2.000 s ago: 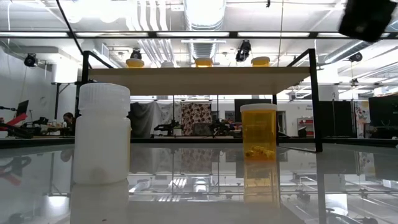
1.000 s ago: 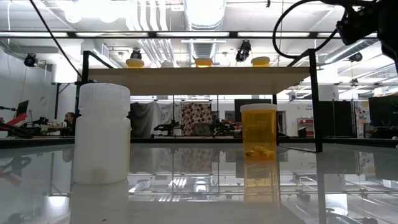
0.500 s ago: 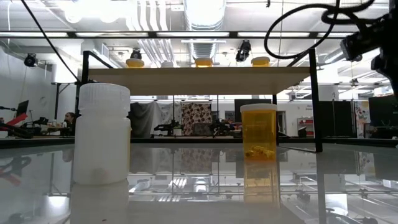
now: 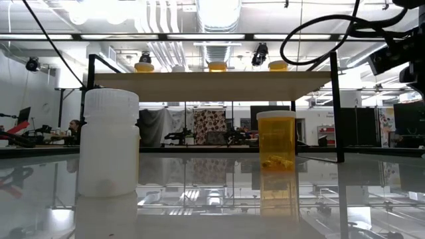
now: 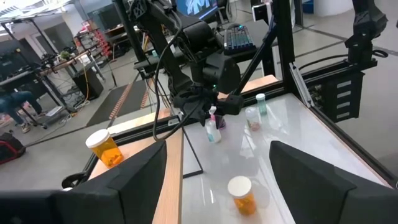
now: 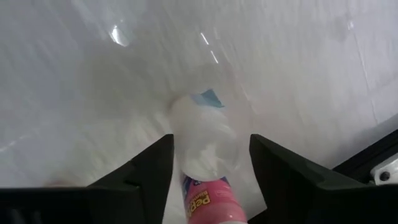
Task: Pick and place medicine bottles onto shelf by color
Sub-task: Put the right white pill bottle on the shelf
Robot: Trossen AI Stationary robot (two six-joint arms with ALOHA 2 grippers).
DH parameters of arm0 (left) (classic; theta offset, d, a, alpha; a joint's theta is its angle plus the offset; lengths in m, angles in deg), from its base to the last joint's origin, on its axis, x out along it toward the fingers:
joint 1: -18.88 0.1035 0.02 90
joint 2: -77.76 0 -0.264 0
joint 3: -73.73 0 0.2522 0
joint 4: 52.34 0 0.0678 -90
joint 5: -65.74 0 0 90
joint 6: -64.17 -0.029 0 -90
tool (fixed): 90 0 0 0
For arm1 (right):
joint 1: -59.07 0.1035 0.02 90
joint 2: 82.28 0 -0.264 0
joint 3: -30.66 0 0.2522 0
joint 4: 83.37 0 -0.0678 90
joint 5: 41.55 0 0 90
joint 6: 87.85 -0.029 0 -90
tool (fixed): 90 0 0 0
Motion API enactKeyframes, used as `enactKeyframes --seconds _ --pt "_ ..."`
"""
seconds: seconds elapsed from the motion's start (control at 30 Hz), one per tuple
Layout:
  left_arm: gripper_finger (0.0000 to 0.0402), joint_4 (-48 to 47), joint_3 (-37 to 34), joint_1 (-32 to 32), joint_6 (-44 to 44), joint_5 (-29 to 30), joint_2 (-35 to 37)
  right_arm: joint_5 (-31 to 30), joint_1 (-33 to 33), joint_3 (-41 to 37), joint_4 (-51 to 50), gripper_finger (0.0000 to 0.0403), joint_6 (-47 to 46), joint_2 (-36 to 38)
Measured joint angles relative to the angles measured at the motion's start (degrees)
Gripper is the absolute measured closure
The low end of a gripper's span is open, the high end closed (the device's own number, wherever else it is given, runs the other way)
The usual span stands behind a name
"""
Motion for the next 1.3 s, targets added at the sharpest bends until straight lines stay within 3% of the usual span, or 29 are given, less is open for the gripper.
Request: enactKeyframes --seconds 0.27,0.53,0.77,0.93,1.1,1.3 --pt "0.0134 0.35 -0.02 -0.01 0.26 -0.01 -0.34 0.1 0.0 0.02 0.71 0.0275 -0.83 0.04" --pt "0.0134 2.04 -0.19 -0.02 0.37 -0.07 -0.61 3.65 0.0 3.35 -0.61 0.026 0.62 0.0" --pt "0.0134 3.34 -0.22 -0.02 0.37 -0.07 -0.59 9.81 0.06 15.74 -9.56 0.0264 2.13 0.0" --pt "0.0134 4.11 -0.22 -0.01 0.39 -0.07 -0.55 10.42 0.28 25.74 -10.78 0.0265 1.42 0.0" --pt "0.0134 4.48 -0.22 0.0 0.37 -0.04 -0.52 7.09 0.42 35.42 -10.72 0.0266 1.56 -1.88" --pt "0.0134 4.46 -0.24 0.0 0.35 -0.04 -0.63 2.83 -0.1 46.87 -13.28 0.0266 8.79 -8.16"
